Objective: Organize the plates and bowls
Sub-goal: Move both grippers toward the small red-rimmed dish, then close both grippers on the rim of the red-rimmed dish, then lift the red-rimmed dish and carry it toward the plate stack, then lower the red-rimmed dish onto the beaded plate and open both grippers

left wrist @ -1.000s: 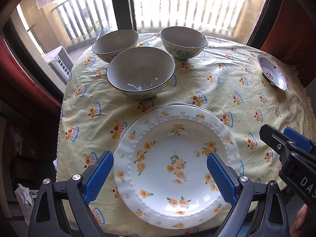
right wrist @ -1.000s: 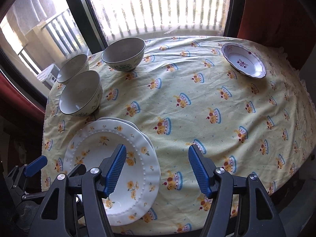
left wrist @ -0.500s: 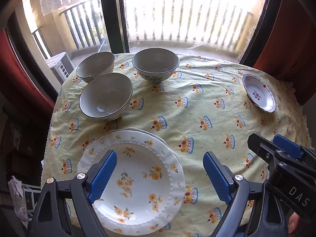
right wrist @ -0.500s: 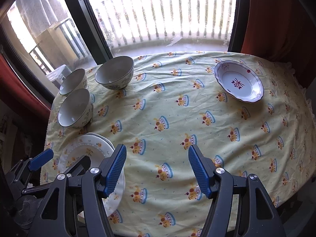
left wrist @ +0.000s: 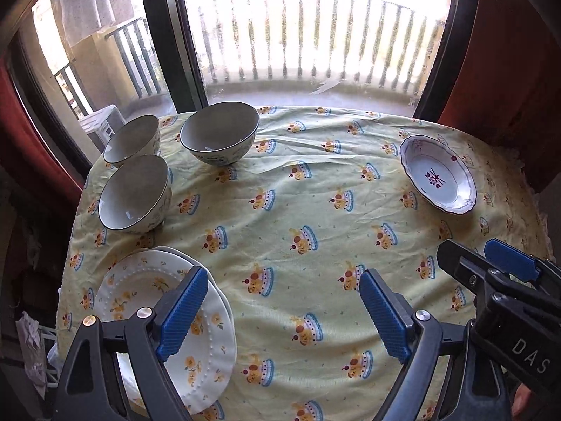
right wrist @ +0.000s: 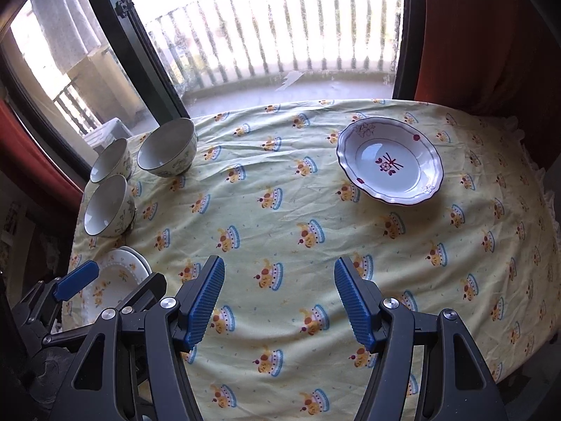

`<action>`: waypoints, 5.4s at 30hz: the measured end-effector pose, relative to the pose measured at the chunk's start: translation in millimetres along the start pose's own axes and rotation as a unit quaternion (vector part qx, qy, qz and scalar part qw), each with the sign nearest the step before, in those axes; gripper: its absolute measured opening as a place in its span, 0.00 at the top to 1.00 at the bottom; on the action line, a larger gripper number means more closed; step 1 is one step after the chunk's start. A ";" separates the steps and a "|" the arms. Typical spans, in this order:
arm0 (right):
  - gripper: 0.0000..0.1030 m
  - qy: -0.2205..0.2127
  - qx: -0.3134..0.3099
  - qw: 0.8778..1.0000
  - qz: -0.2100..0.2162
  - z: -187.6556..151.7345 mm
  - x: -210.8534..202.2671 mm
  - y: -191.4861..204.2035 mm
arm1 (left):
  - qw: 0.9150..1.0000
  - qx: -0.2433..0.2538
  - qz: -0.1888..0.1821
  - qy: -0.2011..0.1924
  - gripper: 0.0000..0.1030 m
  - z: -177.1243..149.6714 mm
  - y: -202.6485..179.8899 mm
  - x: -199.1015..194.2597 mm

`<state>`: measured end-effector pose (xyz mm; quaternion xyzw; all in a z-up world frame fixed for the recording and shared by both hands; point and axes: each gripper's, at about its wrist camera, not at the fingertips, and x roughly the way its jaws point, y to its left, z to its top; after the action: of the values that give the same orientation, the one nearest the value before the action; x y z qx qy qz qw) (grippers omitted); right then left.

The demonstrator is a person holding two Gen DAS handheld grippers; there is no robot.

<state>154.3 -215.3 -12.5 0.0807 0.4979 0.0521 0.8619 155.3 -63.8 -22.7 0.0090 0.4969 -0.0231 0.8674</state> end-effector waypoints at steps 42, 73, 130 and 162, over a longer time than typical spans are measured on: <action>0.26 0.026 0.061 0.996 -0.057 138.1 139.7 -225.6 | 0.998 0.002 -0.014 0.053 0.38 124.4 -195.8 177.2; 0.48 0.084 0.053 0.992 -0.071 121.8 178.3 -223.6 | 0.995 0.020 -0.011 0.094 0.54 114.2 -190.3 202.6; 0.57 0.112 -0.027 0.992 -0.049 -21.8 60.5 -144.6 | 0.993 -0.009 0.034 0.114 0.51 -10.2 -117.8 87.0; 0.57 0.064 0.020 0.994 -0.092 -70.2 39.6 106.4 | 0.996 0.023 -0.023 0.081 0.51 -38.0 126.9 40.7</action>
<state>112.2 -98.0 -60.3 0.0482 0.5579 -0.0318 0.8279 149.3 63.2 -78.0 0.0191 0.5651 -0.0540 0.8230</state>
